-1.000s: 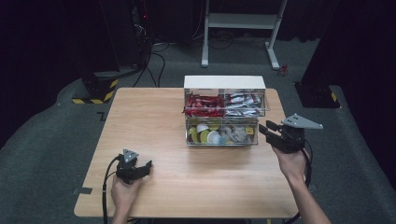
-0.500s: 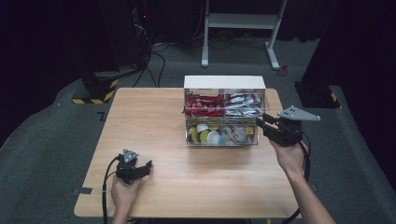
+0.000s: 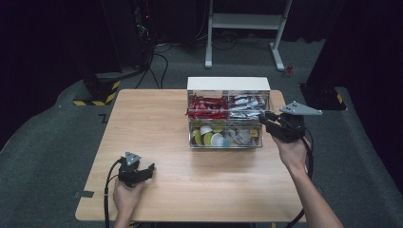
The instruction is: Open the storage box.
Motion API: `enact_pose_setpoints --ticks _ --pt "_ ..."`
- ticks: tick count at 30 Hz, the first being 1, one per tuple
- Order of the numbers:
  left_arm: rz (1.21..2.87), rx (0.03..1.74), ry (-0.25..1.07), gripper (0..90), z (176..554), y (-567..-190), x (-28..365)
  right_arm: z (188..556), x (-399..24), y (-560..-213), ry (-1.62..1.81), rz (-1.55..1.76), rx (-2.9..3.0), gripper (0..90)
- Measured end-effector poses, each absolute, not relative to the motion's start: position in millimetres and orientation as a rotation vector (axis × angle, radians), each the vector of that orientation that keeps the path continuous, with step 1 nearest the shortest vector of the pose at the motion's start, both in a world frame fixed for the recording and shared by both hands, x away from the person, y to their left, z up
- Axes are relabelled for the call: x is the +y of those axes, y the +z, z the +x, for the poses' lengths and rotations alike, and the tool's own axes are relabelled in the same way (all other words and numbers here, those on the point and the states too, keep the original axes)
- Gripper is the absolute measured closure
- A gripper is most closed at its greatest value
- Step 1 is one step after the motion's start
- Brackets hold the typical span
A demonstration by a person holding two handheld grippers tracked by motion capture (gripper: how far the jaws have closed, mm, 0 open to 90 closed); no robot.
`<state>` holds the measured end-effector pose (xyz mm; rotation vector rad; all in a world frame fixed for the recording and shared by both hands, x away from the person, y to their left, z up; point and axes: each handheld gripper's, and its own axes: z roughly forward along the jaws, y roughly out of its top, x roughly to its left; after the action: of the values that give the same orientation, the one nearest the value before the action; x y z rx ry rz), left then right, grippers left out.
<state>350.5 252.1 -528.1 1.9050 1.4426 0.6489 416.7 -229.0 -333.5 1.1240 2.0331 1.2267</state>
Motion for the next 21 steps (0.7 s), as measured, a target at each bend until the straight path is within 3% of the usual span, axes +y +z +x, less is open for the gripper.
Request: enact_pose_setpoints --ticks 21 --pt "1.905 1.44 0.651 28.4 350 -528 252 426 -217 -320 1.222 1.1 2.033 69.0"
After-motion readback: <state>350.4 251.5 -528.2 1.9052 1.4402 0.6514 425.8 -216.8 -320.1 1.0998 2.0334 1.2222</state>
